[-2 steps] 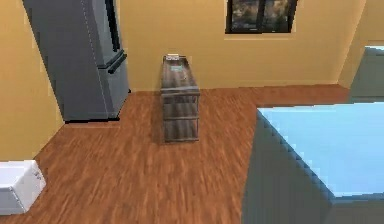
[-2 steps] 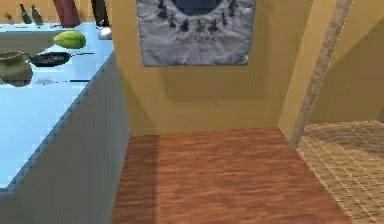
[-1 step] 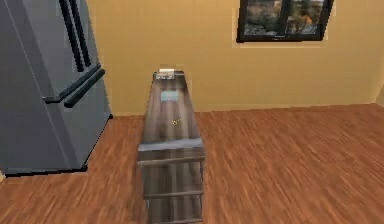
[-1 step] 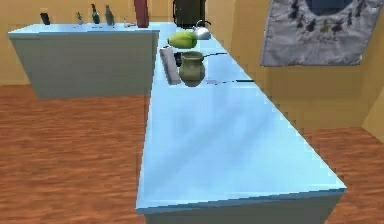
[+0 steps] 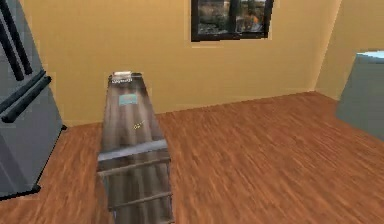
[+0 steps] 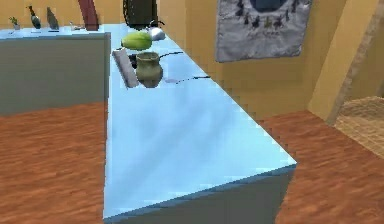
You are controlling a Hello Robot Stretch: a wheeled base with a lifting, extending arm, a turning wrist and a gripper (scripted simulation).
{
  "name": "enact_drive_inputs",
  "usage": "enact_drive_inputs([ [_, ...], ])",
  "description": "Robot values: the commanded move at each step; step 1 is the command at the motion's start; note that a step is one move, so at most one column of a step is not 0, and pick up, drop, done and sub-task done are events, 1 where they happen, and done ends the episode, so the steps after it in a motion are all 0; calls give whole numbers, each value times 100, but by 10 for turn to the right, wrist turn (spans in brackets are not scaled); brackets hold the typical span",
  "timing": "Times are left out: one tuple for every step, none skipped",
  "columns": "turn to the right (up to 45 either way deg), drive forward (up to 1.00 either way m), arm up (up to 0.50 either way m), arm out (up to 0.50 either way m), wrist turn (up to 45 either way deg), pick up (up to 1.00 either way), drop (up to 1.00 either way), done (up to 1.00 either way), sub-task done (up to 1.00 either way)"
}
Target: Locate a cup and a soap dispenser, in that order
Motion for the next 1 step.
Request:
enact_drive_inputs([
  [0,20,0,0,0,0,0,0,0],
])
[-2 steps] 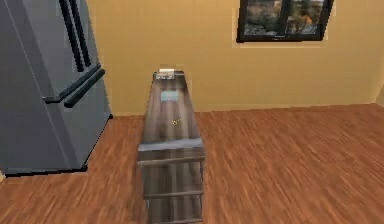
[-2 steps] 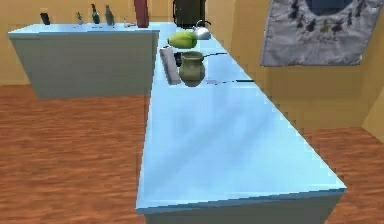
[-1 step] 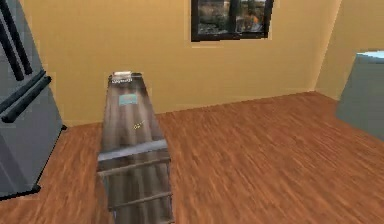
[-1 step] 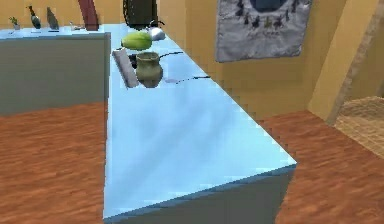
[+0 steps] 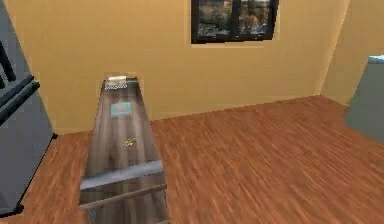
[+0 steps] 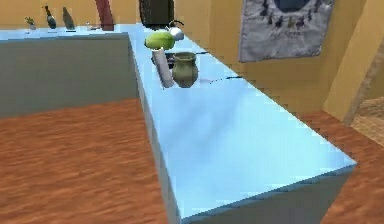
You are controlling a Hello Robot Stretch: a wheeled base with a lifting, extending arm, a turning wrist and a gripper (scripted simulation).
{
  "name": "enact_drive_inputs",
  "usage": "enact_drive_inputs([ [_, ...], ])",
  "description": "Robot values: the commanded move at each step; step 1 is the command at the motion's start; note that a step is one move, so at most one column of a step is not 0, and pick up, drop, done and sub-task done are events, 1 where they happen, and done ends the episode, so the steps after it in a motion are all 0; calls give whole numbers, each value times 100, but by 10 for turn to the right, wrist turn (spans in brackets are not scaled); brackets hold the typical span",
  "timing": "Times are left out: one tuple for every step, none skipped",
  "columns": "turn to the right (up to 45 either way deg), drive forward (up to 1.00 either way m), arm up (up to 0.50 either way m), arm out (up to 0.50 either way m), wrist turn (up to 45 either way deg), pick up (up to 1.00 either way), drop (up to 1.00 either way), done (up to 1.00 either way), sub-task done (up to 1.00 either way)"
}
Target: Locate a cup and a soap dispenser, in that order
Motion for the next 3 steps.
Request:
enact_drive_inputs([
  [-60,0,0,0,0,0,0,0,0],
  [0,35,0,0,0,0,0,0,0],
  [450,0,0,0,0,0,0,0,0],
])
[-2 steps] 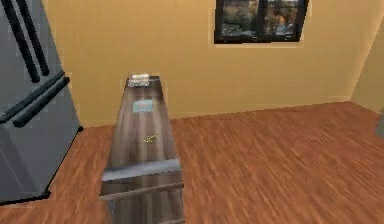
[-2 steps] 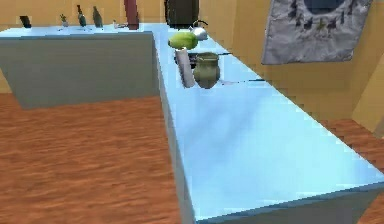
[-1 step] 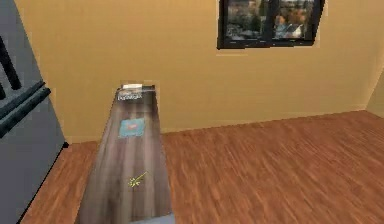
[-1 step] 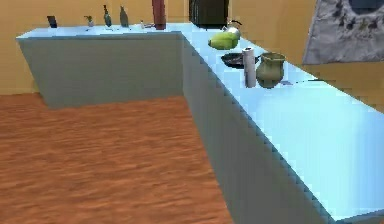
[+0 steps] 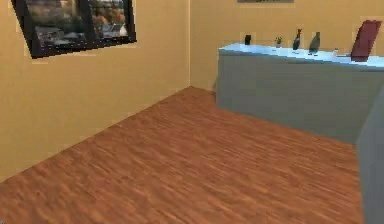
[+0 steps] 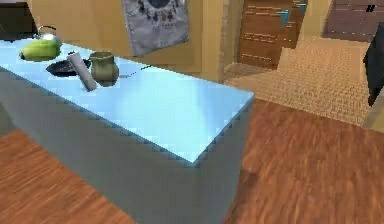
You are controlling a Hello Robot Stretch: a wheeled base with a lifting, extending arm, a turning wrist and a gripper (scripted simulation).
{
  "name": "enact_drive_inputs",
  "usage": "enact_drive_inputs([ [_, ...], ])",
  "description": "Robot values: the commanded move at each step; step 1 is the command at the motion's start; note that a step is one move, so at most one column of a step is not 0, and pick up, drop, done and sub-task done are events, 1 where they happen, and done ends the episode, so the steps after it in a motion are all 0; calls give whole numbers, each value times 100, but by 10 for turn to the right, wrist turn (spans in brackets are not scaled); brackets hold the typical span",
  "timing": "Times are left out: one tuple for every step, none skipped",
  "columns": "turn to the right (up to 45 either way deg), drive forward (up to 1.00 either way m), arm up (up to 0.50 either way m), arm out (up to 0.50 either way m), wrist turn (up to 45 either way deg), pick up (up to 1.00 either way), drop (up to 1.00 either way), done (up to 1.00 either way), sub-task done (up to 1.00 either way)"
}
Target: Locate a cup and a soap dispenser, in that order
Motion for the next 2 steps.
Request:
enact_drive_inputs([
  [210,0,0,0,0,0,0,0,0],
  [0,100,0,0,0,0,0,0,0],
])
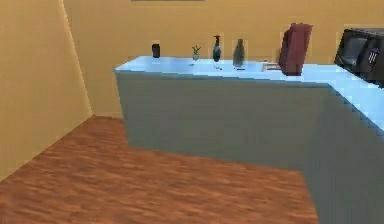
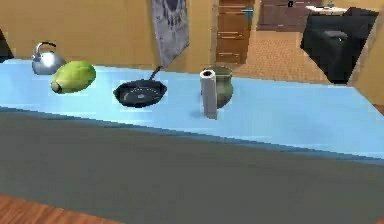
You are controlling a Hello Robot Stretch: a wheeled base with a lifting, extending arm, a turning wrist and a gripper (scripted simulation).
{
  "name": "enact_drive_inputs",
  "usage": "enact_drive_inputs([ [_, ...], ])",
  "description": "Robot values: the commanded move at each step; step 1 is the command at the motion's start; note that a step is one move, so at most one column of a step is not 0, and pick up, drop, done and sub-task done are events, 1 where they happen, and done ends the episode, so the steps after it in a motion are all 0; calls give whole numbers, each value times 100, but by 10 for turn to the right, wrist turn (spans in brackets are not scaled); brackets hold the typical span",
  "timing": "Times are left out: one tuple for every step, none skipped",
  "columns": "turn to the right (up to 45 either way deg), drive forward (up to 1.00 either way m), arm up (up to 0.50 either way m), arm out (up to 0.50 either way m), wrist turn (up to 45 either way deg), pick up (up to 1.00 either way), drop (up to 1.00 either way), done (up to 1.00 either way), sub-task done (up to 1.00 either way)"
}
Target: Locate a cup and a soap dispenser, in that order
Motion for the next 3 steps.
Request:
enact_drive_inputs([
  [0,100,0,0,0,0,0,0,0],
  [0,35,0,0,0,0,0,0,0],
  [-210,0,0,0,0,0,0,0,0],
])
